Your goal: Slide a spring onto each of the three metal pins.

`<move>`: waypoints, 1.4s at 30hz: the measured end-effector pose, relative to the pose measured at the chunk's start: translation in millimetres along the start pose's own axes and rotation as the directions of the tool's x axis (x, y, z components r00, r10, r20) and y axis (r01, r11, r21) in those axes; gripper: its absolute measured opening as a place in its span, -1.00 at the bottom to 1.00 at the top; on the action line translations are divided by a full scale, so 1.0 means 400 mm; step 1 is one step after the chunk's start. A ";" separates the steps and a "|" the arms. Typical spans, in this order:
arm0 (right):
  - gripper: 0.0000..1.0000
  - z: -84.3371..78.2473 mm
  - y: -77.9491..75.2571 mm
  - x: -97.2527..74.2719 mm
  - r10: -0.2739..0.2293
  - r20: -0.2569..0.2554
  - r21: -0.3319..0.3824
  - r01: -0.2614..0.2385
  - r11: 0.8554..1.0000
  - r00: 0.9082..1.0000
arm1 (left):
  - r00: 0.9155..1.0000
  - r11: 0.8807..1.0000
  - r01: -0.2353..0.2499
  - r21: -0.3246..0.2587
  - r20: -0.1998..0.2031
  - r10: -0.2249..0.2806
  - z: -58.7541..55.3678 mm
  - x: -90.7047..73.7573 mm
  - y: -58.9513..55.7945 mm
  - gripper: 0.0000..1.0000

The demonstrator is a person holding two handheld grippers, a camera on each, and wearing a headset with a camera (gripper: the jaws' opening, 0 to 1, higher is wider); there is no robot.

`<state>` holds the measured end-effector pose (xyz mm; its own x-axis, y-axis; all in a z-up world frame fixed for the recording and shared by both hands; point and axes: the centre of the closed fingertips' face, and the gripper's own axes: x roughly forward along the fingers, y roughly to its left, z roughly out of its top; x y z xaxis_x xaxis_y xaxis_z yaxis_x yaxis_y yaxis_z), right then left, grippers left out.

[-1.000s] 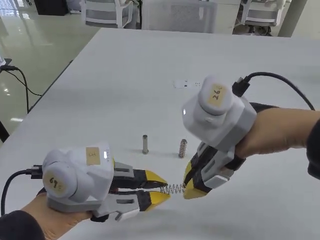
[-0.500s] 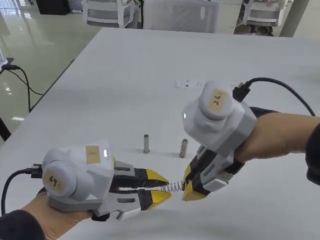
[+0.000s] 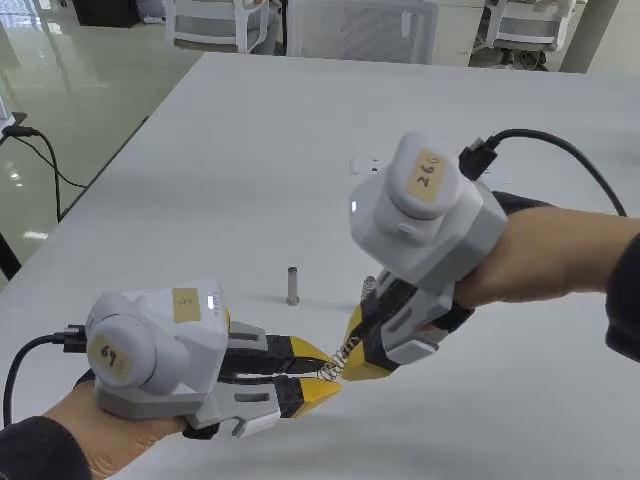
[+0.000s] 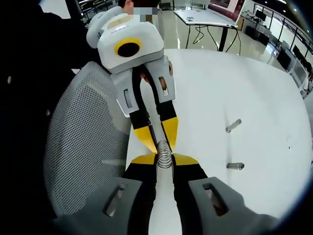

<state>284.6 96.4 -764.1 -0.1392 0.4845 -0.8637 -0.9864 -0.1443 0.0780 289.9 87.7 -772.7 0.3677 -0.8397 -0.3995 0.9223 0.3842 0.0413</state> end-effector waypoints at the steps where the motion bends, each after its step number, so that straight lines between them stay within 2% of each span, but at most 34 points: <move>1: -0.74 0.003 0.000 0.000 -0.001 0.001 -0.003 0.001 1.000 1.000 | 1.000 1.000 0.001 -0.004 0.001 -0.001 0.000 -0.001 0.000 -0.86; 19: -0.74 0.037 -0.002 0.008 -0.005 -0.002 -0.038 0.005 0.999 1.000 | 1.000 1.000 -0.002 -0.018 0.006 0.002 -0.001 0.000 0.006 -0.85; 42: -0.75 0.038 -0.008 0.016 -0.015 -0.025 -0.042 0.013 0.999 1.000 | 1.000 0.999 -0.017 -0.031 0.011 0.018 -0.006 -0.001 0.012 -0.84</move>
<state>285.4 113.0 -762.4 -0.1226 0.4647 -0.8769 -0.9837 -0.1742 0.0452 293.8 91.0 -774.7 0.3854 -0.8368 -0.3889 0.9116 0.4106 0.0199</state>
